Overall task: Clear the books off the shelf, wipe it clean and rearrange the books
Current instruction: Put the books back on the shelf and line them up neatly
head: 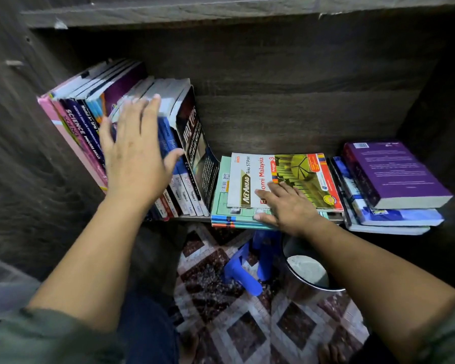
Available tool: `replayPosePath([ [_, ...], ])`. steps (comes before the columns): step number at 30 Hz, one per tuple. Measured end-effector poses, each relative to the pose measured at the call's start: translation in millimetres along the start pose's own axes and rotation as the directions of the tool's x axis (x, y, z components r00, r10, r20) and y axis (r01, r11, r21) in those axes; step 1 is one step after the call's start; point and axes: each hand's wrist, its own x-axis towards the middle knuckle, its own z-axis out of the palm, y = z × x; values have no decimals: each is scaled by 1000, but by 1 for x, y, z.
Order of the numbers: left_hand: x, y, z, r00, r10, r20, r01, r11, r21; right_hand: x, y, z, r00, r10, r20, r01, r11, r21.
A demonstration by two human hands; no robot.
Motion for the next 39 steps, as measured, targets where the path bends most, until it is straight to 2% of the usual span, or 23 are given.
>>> replayPosePath([
  [3, -6, -7, 4, 997, -34, 63, 40, 994, -102, 9, -4, -7, 1000, 15, -3, -15, 999, -51],
  [7, -3, -6, 10, 999, -38, -9, 37, 996, -80, 13, -15, -16, 998, -66, 6, 66, 972, -225],
  [10, 1, -12, 12, 998, -23, -54, 20, 998, -59, 10, -23, -16, 987, -156, -45, 134, 939, -315],
  [14, 2, -28, 13, 993, 73, -92, -78, 996, -47, 14, -32, -22, 979, -57, -194, -5, 951, -308],
  [18, 1, -37, 13, 984, 100, -149, -116, 988, -101, 18, -52, -44, 915, 56, -399, -89, 994, -65],
  [21, 0, -36, 14, 979, 89, -181, -115, 984, -136, 25, -77, -66, 771, 173, -613, -10, 966, 260],
  [23, -1, -35, 14, 980, 80, -181, -107, 983, -148, 31, -98, -76, 666, 217, -714, 110, 918, 382],
  [25, -1, -36, 15, 981, 83, -173, -110, 981, -158, 36, -120, -83, 588, 275, -760, 255, 829, 497],
  [28, -2, -38, 14, 984, 87, -153, -114, 978, -174, 41, -149, -91, 563, 434, -703, 415, 587, 695],
  [29, -2, -38, 14, 985, 89, -149, -115, 977, -178, 44, -156, -91, 550, 467, -692, 440, 542, 716],
  [31, -2, -38, 13, 986, 93, -140, -119, 975, -189, 51, -168, -88, 572, 458, -681, 483, 483, 731],
  [33, -2, -38, 12, 988, 89, -130, -114, 972, -205, 57, -175, -81, 699, 319, -640, 515, 396, 760],
  [35, -3, -37, 10, 990, 67, -125, -94, 969, -229, 58, -174, -70, 825, 94, -557, 496, 349, 795],
  [37, -2, -33, 7, 992, 26, -124, -58, 963, -263, 56, -160, -61, 869, -91, -487, 480, 393, 784],
  [39, -1, -25, 3, 993, -22, -118, -11, 962, -274, 52, -137, -56, 889, -202, -411, 456, 484, 747],
])
